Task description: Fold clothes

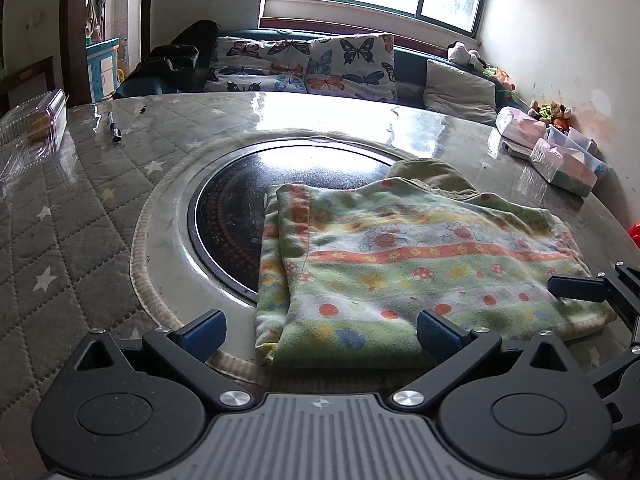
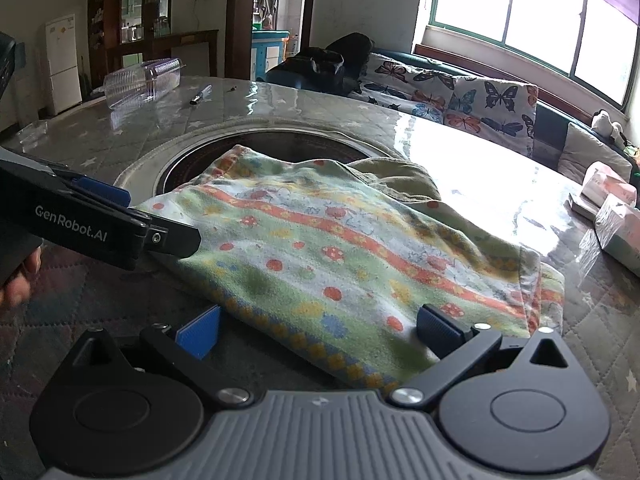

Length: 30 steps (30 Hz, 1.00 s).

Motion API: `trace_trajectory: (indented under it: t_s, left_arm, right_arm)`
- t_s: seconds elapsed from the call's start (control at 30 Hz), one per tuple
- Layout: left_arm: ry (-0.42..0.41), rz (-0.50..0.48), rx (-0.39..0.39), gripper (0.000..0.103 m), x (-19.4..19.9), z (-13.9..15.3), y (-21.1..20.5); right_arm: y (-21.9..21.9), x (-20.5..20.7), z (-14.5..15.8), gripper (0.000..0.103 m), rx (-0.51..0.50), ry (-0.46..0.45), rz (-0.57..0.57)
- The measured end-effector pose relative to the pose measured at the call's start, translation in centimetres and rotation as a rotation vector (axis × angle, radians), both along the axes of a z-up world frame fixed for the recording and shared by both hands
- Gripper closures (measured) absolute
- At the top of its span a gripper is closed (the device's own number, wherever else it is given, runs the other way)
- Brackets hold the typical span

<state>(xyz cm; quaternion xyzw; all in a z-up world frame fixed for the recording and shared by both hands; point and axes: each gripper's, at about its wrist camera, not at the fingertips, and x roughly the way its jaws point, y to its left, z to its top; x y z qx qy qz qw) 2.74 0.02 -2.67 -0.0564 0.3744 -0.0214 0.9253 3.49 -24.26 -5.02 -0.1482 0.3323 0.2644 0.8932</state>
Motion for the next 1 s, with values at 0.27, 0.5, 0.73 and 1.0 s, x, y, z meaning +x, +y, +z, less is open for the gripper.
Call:
trace_trajectory:
  t_s: [0.27, 0.5, 0.73, 1.0]
  left_arm:
    - [0.003, -0.003, 0.006, 0.000, -0.03, -0.05, -0.05]
    - [0.001, -0.001, 0.011, 0.000, -0.04, -0.11, -0.16]
    - [-0.001, 0.002, 0.007, 0.000, -0.04, -0.12, -0.10]
    - [0.004, 0.002, 0.015, 0.000, -0.12, -0.06, -0.20]
  right_arm:
    - [0.10, -0.05, -0.04, 0.000, -0.006, -0.005, -0.001]
    - [0.17, -0.11, -0.08, 0.000, -0.009, -0.010, -0.004]
    - [0.26, -0.11, -0.11, 0.000, -0.010, -0.015, -0.006]
    - [0.31, -0.26, -0.01, 0.000, -0.016, -0.023, -0.008]
